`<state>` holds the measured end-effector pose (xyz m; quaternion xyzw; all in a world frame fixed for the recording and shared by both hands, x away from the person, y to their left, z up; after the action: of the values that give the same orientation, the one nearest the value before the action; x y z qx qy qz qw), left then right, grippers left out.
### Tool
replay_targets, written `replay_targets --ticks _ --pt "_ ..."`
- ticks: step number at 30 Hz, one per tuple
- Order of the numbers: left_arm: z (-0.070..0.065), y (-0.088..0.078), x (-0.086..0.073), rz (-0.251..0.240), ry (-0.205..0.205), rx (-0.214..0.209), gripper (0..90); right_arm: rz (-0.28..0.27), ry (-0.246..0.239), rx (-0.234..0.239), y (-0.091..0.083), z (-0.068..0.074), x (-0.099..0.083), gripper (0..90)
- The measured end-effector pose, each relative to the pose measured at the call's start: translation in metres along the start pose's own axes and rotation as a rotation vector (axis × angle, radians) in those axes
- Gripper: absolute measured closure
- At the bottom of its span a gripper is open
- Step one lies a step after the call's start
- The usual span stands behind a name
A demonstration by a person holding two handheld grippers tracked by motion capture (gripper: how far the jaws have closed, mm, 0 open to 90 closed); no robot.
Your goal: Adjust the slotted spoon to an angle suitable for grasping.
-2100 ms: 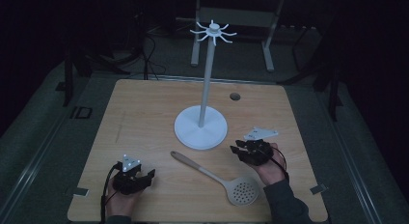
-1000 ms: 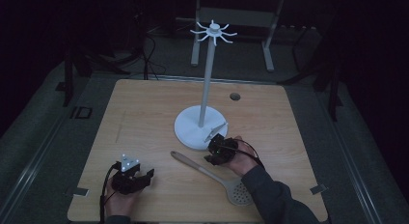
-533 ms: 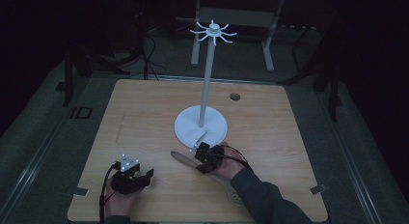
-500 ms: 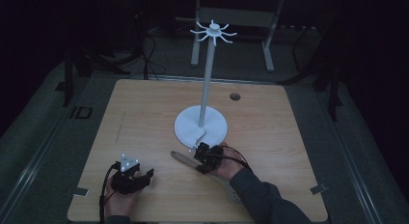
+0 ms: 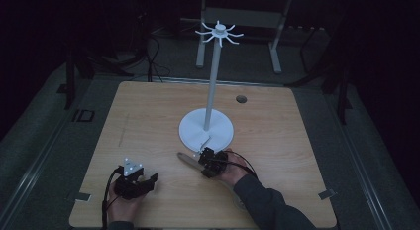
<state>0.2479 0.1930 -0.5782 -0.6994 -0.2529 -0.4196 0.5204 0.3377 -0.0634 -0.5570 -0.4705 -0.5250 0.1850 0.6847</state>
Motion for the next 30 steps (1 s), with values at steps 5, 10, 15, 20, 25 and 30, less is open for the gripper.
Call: replay_targets --ticks 5,10,15,20,25,30 --pt "0.0 0.0 0.0 0.002 0.0 -0.001 40.0 -0.03 0.077 -0.035 -0.01 -0.013 -0.006 73.3" --pt "-0.001 0.001 0.0 0.003 0.0 0.0 40.0 -0.031 0.132 -0.094 -0.017 -0.028 -0.014 72.2" --pt "-0.001 0.001 0.0 0.008 0.002 -0.001 40.0 -0.014 0.148 -0.138 -0.017 -0.034 -0.018 71.4" --pt "-0.001 0.001 0.0 0.004 0.0 0.0 40.0 -0.011 0.146 -0.132 -0.014 -0.034 -0.017 70.4" --pt "-0.001 0.001 0.0 0.001 0.0 0.0 40.0 0.003 0.163 -0.134 -0.01 -0.035 -0.016 70.2" --pt "-0.001 0.001 0.0 0.003 0.001 -0.001 40.0 0.007 0.178 -0.131 -0.005 -0.037 -0.013 70.3"
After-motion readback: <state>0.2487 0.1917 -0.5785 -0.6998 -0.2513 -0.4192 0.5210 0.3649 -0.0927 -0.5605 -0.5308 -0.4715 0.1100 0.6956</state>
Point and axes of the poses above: each handheld gripper's, and its own axes: y roughly forward along the jaws, x roughly out of its top, z roughly to its left, the point moved 2 cm from there along y, roughly forward along the jaws, and after that the axes turned 13 degrees about -z, right-handed, at the moved point
